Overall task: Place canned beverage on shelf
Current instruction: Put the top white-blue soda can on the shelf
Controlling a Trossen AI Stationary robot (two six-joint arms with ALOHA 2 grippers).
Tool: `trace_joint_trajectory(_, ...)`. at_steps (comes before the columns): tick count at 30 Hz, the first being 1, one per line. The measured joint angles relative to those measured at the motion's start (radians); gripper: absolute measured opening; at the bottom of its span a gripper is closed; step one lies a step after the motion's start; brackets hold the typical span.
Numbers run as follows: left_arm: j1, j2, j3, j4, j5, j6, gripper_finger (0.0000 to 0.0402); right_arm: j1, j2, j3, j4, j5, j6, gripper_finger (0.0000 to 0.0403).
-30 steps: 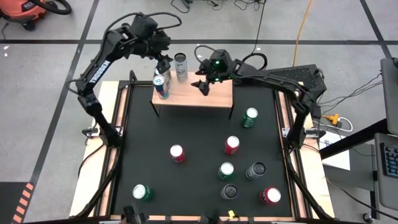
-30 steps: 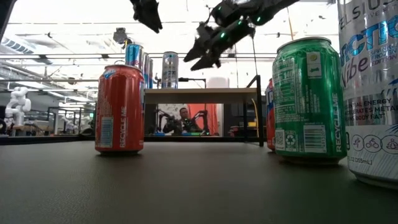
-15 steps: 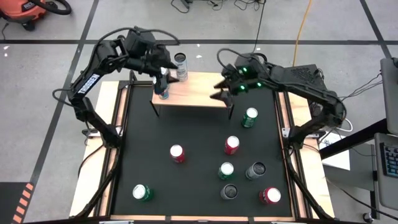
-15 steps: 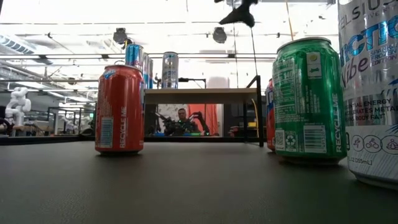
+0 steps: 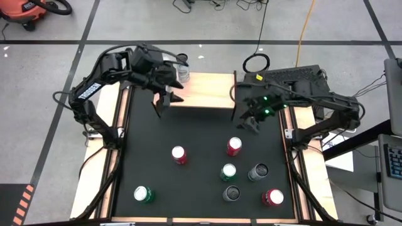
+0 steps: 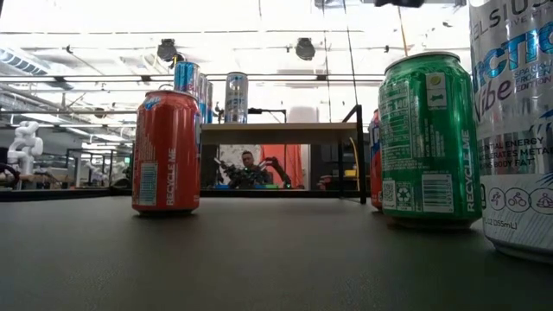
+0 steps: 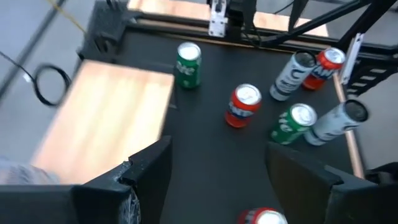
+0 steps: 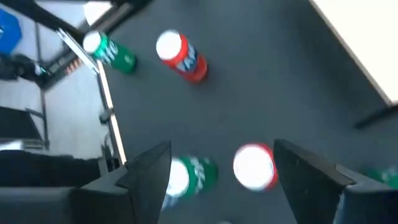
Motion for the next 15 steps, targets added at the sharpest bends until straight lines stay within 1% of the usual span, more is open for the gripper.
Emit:
trace_joint_trajectory(5,-0.054,0.0,0.0,-0.027,-0.006,-0.121,0.0254,0.079,-0.039,0.0,-0.172,0.001,0.015,0.0259)
trace_joint_trajectory(8,-0.108,0.0,0.0,-0.02,-0.016,-0.16,0.0254,0.137,-0.067,0.0,-0.282,0.001,-0.02,0.0259)
trace_joint_trajectory(12,-0.184,0.0,0.0,-0.018,-0.122,-0.21,0.0254,0.212,-0.108,0.0,-0.381,0.001,-0.094,0.0259)
trace_joint_trajectory(15,-0.236,0.003,0.0,-0.019,-0.194,-0.253,0.0254,0.263,-0.133,-0.001,-0.41,0.001,-0.12,0.0259)
